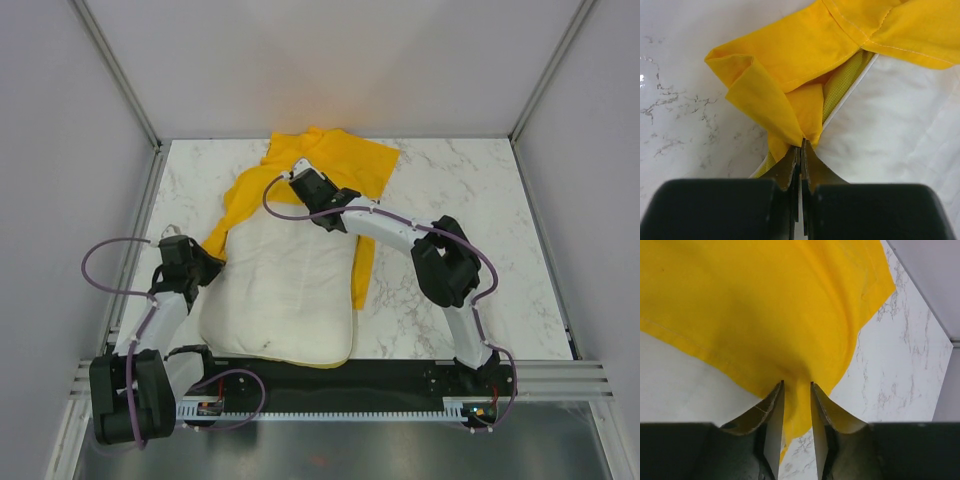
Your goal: Put the pillow into the pillowcase
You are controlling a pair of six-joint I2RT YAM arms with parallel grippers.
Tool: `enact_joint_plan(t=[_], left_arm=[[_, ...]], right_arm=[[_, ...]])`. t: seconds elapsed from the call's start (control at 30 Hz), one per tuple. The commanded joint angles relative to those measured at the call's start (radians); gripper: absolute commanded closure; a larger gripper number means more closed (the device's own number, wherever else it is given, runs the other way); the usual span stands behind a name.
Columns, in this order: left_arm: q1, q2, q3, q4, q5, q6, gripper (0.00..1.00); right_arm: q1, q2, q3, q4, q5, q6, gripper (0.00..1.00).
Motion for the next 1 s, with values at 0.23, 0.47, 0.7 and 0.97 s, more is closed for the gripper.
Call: enact_joint_plan(t=[0.23,0.47,0.7,0.97], left_arm=[[0.004,-0.026,-0.061,0.037,0.020,-0.016,0.98],[0.000,-0.041,-0.059,0.040,0.054,0.002,0.98],[-0.002,-0.010,-0.039,0.038,0.080,0.016,0.98],[-0.002,-0.029,-0.034,0.031,0.089,0.030,0.98]], right_arm=[[-0.054,-0.047,0.035,0.000,0.116,0.090,1.00],[-0.047,-0.208,-0.122,-0.007,-0.130,0.099,0.53],[-0.027,-0.181,-0.122,0.025,-0.169,0.024,0.43],[0.015,-0.084,-0.071,0.021,-0.107,-0.030,0.39]])
